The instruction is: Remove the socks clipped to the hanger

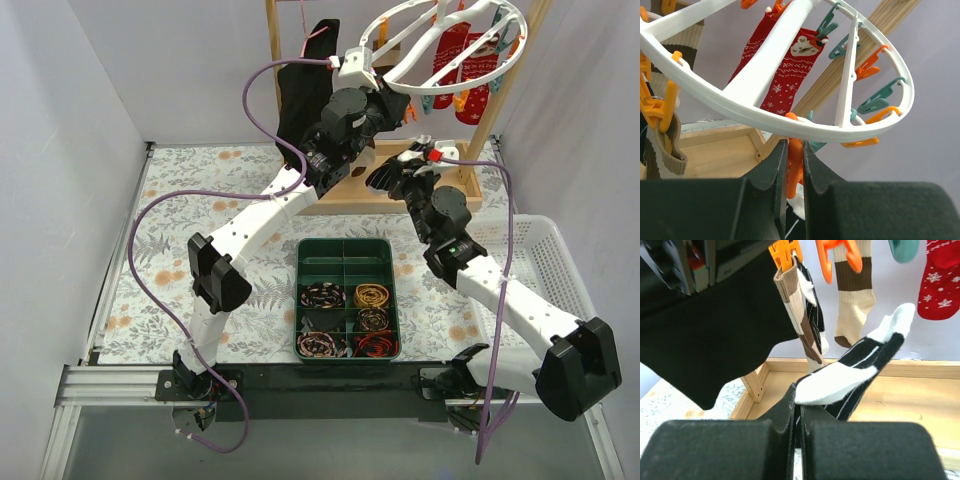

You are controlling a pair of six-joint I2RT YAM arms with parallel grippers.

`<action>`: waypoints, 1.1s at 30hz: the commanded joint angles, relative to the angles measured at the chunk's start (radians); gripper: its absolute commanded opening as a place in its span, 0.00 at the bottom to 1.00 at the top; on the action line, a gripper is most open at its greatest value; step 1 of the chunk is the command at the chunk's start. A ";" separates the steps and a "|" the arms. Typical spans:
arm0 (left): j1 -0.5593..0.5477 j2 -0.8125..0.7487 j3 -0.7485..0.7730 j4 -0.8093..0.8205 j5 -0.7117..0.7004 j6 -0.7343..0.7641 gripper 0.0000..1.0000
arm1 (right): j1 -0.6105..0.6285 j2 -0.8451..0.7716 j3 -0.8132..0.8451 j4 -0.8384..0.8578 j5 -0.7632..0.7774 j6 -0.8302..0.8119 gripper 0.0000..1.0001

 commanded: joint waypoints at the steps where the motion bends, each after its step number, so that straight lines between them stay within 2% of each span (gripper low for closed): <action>1: 0.002 -0.076 -0.019 -0.024 0.022 0.000 0.00 | 0.002 -0.043 0.007 -0.013 0.036 -0.012 0.01; 6: 0.002 -0.094 -0.030 -0.032 0.043 0.008 0.00 | 0.000 -0.110 0.010 -0.128 0.118 -0.009 0.01; 9: 0.002 -0.111 -0.059 -0.029 0.079 0.017 0.10 | -0.023 -0.155 0.027 -0.254 0.200 -0.011 0.01; 11: 0.002 -0.122 -0.074 -0.027 0.088 0.018 0.23 | -0.043 -0.191 0.039 -0.335 0.218 -0.021 0.01; 13: 0.002 -0.126 -0.087 -0.024 0.114 0.034 0.31 | -0.083 -0.222 0.048 -0.404 0.241 -0.040 0.01; 17: 0.002 -0.149 -0.110 -0.026 0.163 0.035 0.39 | -0.202 -0.262 0.054 -0.521 0.287 -0.048 0.01; 25: 0.002 -0.298 -0.255 -0.015 0.240 -0.032 0.49 | -0.523 -0.273 0.063 -0.808 0.237 0.110 0.01; 28: 0.002 -0.370 -0.321 -0.015 0.290 -0.066 0.55 | -0.567 -0.268 0.057 -0.912 0.264 0.161 0.01; 29: 0.002 -0.404 -0.337 -0.015 0.302 -0.083 0.60 | -0.598 -0.264 0.062 -0.988 0.274 0.208 0.01; 33: 0.002 -0.455 -0.380 -0.010 0.382 -0.116 0.70 | -0.647 -0.265 0.044 -1.116 0.272 0.299 0.01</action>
